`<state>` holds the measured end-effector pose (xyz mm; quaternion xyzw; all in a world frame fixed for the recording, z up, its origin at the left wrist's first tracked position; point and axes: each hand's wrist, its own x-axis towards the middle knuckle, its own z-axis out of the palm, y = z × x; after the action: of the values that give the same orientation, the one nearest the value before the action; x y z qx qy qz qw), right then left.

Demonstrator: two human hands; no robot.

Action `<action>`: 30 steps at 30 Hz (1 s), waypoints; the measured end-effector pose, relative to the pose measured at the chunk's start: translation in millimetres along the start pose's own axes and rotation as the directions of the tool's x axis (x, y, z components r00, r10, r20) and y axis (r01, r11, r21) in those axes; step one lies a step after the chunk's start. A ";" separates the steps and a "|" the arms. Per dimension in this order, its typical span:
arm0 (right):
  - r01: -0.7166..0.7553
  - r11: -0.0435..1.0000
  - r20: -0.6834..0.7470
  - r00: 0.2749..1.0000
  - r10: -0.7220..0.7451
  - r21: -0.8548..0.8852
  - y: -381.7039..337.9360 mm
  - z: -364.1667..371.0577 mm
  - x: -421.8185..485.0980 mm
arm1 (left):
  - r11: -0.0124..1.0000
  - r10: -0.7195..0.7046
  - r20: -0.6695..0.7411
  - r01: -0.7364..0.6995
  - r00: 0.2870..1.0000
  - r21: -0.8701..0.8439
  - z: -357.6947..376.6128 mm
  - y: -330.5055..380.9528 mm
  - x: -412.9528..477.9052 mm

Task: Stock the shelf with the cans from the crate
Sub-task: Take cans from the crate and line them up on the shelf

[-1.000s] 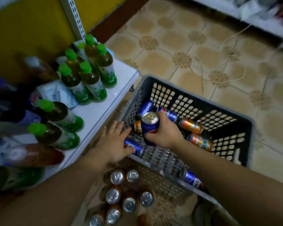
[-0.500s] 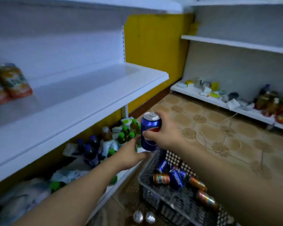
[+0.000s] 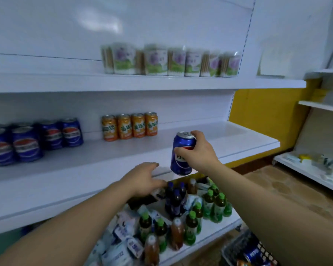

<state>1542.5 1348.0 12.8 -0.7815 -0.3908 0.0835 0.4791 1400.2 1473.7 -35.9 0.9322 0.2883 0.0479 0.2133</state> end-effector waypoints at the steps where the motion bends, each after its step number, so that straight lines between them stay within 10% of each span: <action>1: 0.002 1.000 0.030 1.000 -0.002 0.010 -8.8 12.8 2.5 | 0.998 -0.037 -0.004 0.038 0.999 0.056 -7.8 -20.5 -7.9; 12: 0.066 0.994 0.283 0.955 -0.088 0.085 -83.7 158.4 14.3 | 0.837 -0.485 -0.096 0.493 0.869 0.238 -67.7 -210.9 -112.5; 30: 0.212 0.969 0.400 0.883 -0.246 0.128 -143.1 319.4 44.0 | 0.823 -0.486 -0.138 0.505 0.863 0.260 -74.0 -254.1 -125.9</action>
<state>1335.2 1630.4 -28.2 -0.6745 -0.5689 0.2055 0.4233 1148.7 1619.5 -72.7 0.8440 0.5312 -0.0208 0.0712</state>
